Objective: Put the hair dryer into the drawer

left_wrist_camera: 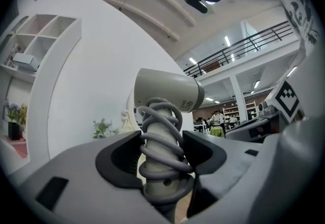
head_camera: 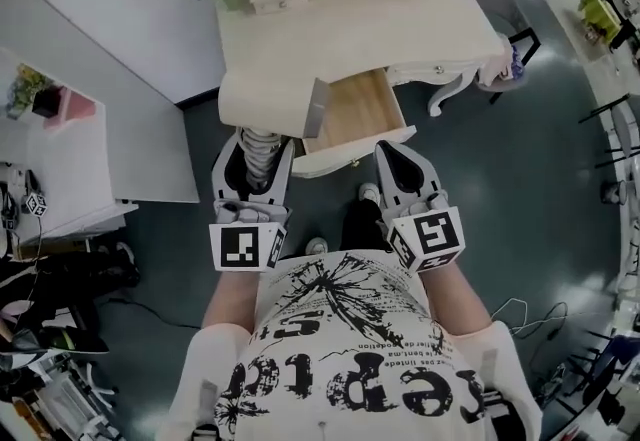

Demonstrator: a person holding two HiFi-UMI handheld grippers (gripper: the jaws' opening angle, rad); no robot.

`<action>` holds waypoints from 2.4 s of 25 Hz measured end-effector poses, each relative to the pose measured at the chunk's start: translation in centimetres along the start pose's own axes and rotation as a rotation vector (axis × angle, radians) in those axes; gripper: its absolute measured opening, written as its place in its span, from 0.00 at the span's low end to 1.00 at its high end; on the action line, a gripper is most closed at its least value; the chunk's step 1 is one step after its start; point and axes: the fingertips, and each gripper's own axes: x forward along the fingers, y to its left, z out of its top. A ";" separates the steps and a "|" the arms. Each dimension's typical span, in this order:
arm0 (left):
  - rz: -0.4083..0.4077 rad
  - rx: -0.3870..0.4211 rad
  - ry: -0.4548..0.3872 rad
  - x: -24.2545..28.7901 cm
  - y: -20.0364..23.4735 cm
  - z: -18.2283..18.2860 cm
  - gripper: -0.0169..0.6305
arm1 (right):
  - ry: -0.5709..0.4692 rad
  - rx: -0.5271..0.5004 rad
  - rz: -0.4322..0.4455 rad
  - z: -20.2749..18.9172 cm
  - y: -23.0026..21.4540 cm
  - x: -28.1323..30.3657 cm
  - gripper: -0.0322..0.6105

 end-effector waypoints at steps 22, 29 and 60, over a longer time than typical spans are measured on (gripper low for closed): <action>0.151 -0.006 0.187 16.9 -6.2 -8.2 0.43 | 0.028 -0.089 0.287 1.9 -19.0 12.2 0.08; -0.020 0.019 0.320 19.4 -6.3 -14.1 0.43 | 0.014 -0.084 0.282 1.0 -20.1 14.0 0.07; -0.900 0.232 1.214 17.2 -12.5 -43.2 0.43 | 0.151 -0.049 0.170 -10.0 -21.0 16.9 0.08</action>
